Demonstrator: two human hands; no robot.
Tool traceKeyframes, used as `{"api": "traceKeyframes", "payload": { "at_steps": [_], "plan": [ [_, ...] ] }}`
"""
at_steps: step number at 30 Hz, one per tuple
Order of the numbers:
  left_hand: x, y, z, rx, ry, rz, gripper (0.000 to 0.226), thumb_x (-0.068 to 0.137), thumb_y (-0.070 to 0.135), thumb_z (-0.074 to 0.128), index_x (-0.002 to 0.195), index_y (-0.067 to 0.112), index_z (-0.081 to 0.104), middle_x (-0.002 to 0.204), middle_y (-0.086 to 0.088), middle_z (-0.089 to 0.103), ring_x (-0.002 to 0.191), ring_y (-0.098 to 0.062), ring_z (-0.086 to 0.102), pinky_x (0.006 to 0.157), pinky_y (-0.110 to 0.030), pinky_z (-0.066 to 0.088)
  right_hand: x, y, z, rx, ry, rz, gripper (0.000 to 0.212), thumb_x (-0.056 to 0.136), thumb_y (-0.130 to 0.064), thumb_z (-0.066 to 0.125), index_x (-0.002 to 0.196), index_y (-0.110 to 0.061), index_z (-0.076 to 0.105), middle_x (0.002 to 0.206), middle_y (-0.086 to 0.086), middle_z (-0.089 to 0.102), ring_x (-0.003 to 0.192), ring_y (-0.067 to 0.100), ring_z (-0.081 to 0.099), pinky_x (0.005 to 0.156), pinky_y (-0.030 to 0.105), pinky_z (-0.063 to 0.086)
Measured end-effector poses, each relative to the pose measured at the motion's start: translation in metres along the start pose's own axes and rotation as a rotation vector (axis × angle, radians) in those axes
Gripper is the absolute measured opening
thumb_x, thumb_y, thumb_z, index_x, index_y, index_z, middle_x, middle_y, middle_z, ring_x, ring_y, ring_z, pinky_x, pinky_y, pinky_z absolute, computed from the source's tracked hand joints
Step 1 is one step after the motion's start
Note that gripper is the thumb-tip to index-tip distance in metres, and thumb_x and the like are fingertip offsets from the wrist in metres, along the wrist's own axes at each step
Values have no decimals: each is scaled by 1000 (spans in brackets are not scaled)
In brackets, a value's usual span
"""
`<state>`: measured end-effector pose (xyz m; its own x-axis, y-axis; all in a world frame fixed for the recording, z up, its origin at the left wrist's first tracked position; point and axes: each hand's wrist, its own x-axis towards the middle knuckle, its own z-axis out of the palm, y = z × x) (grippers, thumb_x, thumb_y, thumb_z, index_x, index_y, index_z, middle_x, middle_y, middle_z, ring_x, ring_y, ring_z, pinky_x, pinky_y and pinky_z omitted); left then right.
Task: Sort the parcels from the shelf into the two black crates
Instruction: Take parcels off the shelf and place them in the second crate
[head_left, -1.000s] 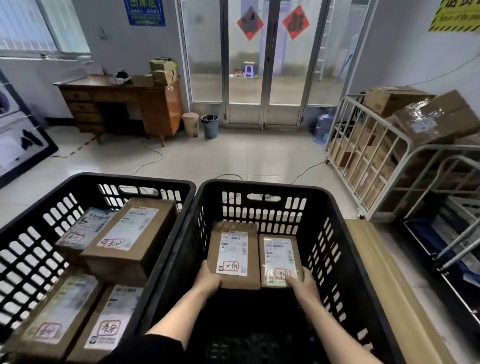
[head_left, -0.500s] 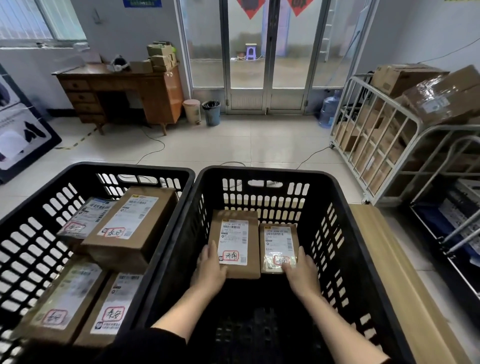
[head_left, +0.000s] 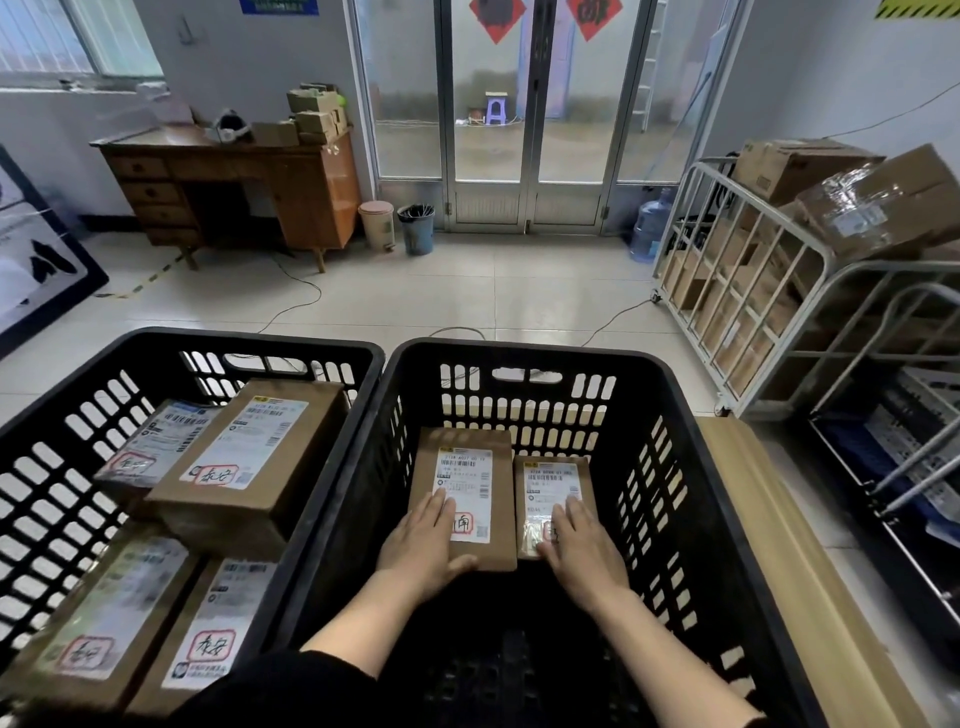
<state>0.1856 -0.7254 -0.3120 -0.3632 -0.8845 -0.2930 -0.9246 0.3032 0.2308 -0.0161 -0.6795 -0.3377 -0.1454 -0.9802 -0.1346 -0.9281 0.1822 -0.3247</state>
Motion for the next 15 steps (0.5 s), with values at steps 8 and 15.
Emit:
{"api": "traceKeyframes", "payload": {
  "at_steps": [8, 15],
  "plan": [
    [-1, -3, 5, -15, 8, 15, 86, 89, 56, 44, 150, 14, -1, 159, -2, -8, 146, -16, -9, 119, -31, -1, -3, 4, 11, -63, 10, -23, 61, 98, -43, 32, 148, -14, 14, 158, 7, 5, 146, 21, 0, 118, 35, 8],
    [-2, 1, -3, 13, -23, 1, 87, 88, 56, 46, 150, 13, 1, 159, -3, -6, 146, -17, -7, 120, -33, 3, -3, -4, 0, -118, -84, 5, 62, 99, -42, 29, 149, -12, 9, 158, 9, 1, 146, 22, -4, 118, 34, 5]
  ]
}}
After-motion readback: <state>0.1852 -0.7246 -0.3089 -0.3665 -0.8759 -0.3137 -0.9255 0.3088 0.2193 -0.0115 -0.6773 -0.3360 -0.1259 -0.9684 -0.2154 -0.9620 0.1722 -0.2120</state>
